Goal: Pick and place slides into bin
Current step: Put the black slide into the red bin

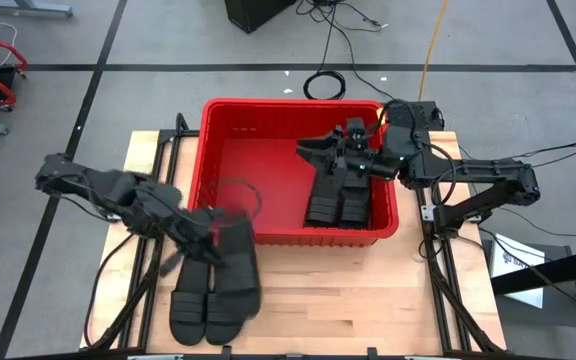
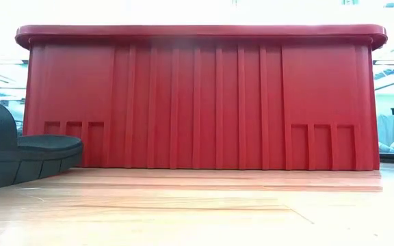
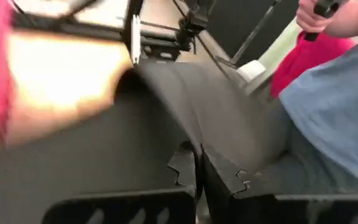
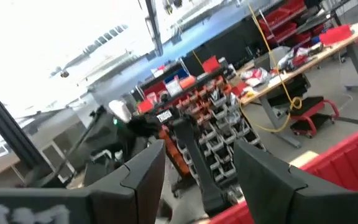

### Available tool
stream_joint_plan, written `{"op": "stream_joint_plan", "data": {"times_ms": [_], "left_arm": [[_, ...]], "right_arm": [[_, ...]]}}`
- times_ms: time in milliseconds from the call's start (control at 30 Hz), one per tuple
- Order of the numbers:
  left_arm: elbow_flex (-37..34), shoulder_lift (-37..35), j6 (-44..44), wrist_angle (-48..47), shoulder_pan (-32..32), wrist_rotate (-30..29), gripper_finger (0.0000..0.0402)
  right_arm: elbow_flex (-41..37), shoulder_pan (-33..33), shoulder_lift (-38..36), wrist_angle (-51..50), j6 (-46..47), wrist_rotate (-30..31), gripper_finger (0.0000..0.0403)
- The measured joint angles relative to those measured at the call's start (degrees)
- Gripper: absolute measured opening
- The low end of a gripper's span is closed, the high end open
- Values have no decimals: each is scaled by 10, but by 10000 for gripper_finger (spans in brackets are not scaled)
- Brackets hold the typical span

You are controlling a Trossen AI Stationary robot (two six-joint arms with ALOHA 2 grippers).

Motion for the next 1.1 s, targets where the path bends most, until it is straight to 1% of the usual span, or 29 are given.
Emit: {"op": "stream_joint_plan", "data": {"times_ms": [167,267,367,433,500,567,700,833,967,1100], "left_arm": [[129,1,81,-123,42,-33,3],[202,1,123,-200,74,-31,3],[265,12,161,-298,108,-38,3],[308,25,180,-366,127,-36,3],[351,43,197,-429,145,-31,3],[396,63,216,-471,159,-22,3],[474,109,244,-532,177,2,3],[539,159,278,-571,194,18,3],[568,188,305,-568,215,43,3],[571,205,330,-568,240,55,3]], "right_arm": [[0,-10,0,28,25,-2,183],[0,-16,0,45,44,-10,183],[0,-28,0,63,56,-50,183],[0,-38,0,72,69,-64,183],[0,-46,0,80,75,-66,183],[0,-54,0,93,75,-66,183],[0,-69,0,109,73,-67,183],[6,-78,0,102,80,-68,183],[43,-80,1,62,84,-68,183],[87,-78,3,-3,73,-68,183]]}}
